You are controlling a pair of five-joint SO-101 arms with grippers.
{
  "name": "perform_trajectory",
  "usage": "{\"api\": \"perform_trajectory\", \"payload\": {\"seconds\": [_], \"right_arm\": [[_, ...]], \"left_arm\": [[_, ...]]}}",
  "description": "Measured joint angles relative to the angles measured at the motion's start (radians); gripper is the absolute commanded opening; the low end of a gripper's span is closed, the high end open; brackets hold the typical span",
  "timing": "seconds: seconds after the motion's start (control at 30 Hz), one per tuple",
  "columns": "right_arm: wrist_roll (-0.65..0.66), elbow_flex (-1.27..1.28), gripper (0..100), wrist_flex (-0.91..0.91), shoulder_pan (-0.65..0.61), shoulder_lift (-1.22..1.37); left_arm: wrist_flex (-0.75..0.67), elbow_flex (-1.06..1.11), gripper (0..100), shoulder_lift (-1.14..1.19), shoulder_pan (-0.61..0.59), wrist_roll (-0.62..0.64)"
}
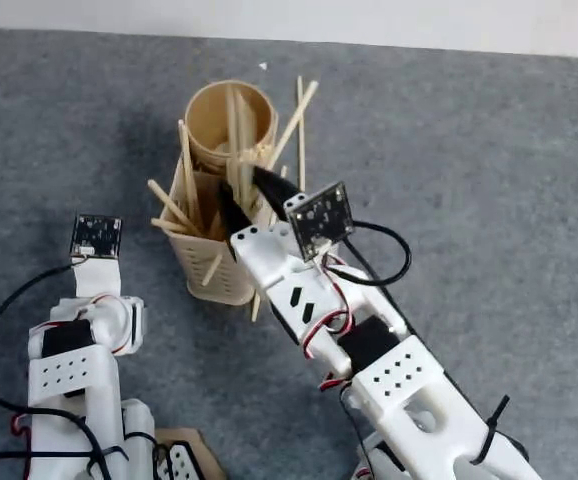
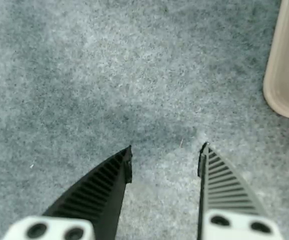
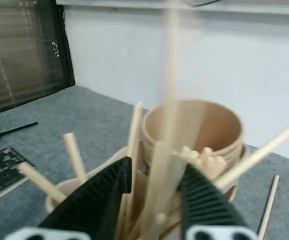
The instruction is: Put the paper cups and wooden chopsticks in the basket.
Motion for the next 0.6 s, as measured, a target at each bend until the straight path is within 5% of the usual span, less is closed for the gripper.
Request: {"api": "perform_trajectory", "payload": {"seconds": [0.3,0.6], "right_arm": [[-0.002,-0.345,19.2,0.325,0.002,0.000],[0.000,-0.882,19.2,1.059,0.064,-0.002]], "left_arm": [[0.017,-0.109,23,0.000,0.000,0.000],[0.385,-0.717,23,0.003,-0.023,0.000]]}}
